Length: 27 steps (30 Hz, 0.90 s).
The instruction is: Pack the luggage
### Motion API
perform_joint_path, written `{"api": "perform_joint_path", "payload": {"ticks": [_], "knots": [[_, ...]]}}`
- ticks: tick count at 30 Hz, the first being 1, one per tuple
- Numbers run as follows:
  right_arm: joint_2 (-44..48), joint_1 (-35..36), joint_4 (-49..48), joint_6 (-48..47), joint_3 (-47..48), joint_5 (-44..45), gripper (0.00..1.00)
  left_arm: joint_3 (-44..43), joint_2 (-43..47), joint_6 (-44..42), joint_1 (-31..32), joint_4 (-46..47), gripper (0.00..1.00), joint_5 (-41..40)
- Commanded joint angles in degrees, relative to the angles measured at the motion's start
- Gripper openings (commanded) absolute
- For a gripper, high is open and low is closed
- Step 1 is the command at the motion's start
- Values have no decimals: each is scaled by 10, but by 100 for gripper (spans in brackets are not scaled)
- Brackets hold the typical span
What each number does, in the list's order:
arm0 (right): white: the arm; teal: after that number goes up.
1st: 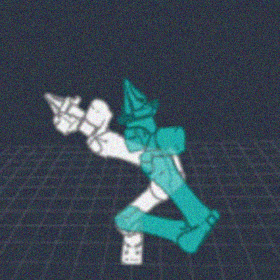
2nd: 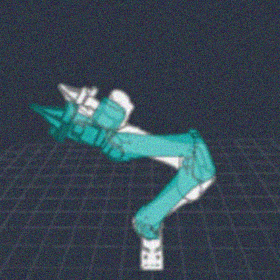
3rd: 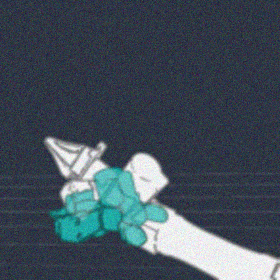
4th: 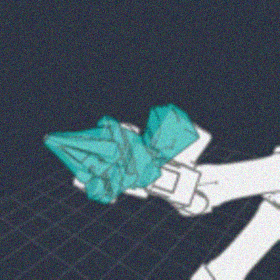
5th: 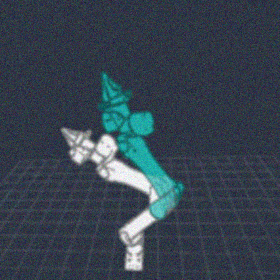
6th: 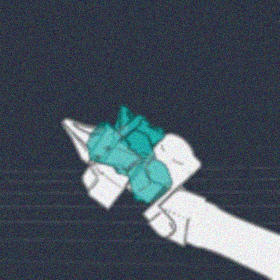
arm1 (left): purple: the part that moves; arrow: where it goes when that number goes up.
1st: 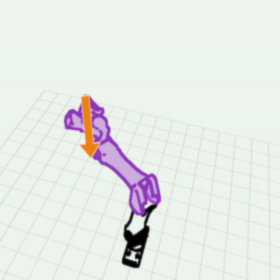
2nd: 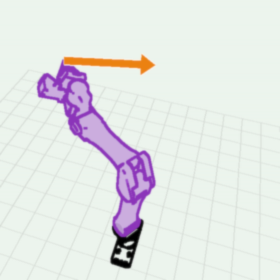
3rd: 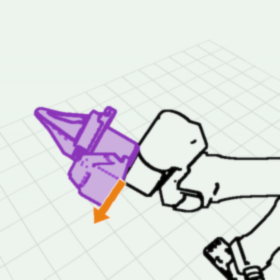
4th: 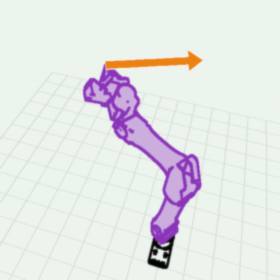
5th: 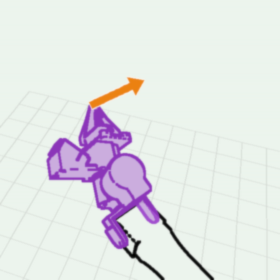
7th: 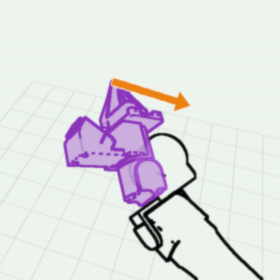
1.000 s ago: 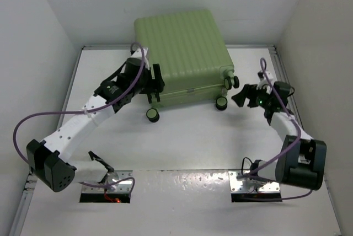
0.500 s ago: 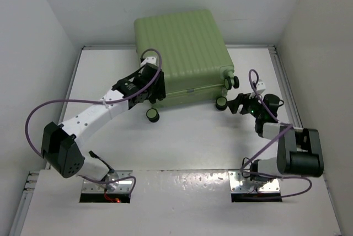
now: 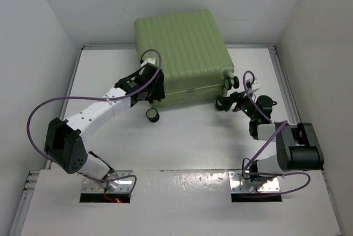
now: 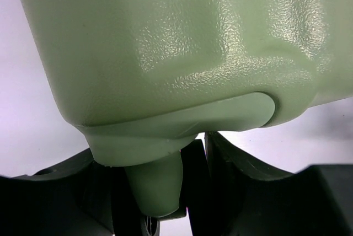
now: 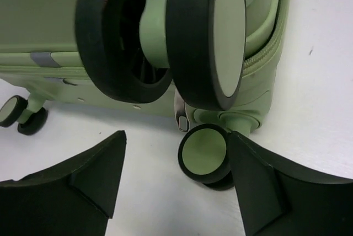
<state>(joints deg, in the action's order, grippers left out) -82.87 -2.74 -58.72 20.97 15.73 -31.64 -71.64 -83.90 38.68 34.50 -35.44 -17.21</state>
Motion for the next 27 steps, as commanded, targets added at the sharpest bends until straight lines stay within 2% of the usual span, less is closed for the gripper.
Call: {"api": "perform_joint_path", "payload": {"ticks": [1,8,10,15,18,19,20,21,24,25,27], "knots": [[5,9,-27,40,-3,38,74,-7,-14,-3,-8,-1,49,17],[-10,7,-32,29,-4,104,75,-2,-14,-3,-8,5,49,22],[-9,15,-50,1,-5,143,75,-2,-14,-3,-8,5,49,17],[25,49,-150,-105,-69,162,73,-2,-14,-3,-8,5,49,17],[55,88,-171,-182,-103,166,73,-2,-14,-3,-8,5,49,11],[60,111,-170,-269,-111,172,73,4,-14,-3,-8,5,49,11],[64,140,-165,-303,-117,202,73,4,-14,-3,-8,5,49,11],[67,158,-160,-378,-127,220,73,4,-8,-3,-8,5,49,11],[65,211,-122,-492,-123,280,73,9,-8,-3,-8,5,49,11],[68,218,-111,-521,-120,293,85,14,-8,-3,-8,5,49,11],[74,237,-57,-547,-110,330,89,14,-3,-3,-8,5,49,11]]}}
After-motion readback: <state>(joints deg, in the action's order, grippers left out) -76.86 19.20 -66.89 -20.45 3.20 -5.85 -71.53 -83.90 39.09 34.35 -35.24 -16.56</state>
